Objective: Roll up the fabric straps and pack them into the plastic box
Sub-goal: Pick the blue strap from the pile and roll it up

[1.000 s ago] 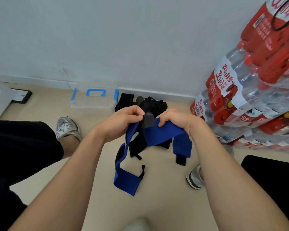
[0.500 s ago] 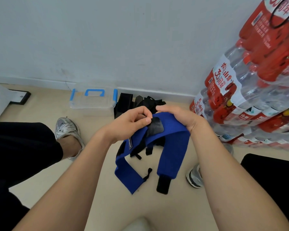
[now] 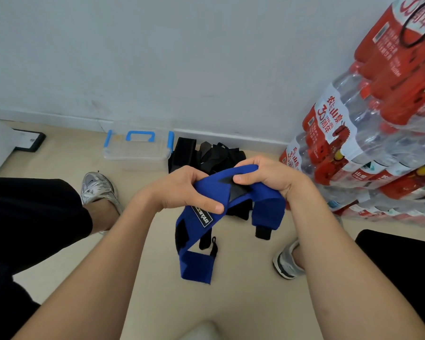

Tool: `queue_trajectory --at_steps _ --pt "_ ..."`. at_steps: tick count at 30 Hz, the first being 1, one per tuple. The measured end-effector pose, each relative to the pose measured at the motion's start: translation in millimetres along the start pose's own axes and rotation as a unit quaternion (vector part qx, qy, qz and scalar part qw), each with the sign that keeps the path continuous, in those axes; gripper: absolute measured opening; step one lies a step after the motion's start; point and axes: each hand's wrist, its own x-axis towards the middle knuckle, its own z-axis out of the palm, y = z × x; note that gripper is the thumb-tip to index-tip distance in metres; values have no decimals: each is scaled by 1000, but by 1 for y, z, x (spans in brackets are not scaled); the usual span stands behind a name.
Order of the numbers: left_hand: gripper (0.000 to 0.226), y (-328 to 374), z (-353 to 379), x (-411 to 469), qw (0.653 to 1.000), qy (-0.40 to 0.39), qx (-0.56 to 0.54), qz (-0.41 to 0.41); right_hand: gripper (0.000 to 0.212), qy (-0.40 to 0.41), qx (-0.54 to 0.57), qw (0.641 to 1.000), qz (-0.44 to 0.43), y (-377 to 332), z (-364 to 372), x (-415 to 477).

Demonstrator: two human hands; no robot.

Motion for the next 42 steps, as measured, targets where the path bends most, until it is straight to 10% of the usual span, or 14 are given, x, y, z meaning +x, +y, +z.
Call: queue_trajectory --at_steps 10,15,29,42 --pt "68 -12 38 17 984 87 154 18 15 115 -142 983 11 -12 -1 4" --pt "66 -15 29 16 988 -9 154 -24 20 109 -258 960 27 -10 4 5" --pt "82 -9 29 12 994 36 -72 76 45 120 192 963 148 5 12 15" --pt "69 -13 15 12 991 60 -64 -97 40 132 54 987 68 13 7 20"
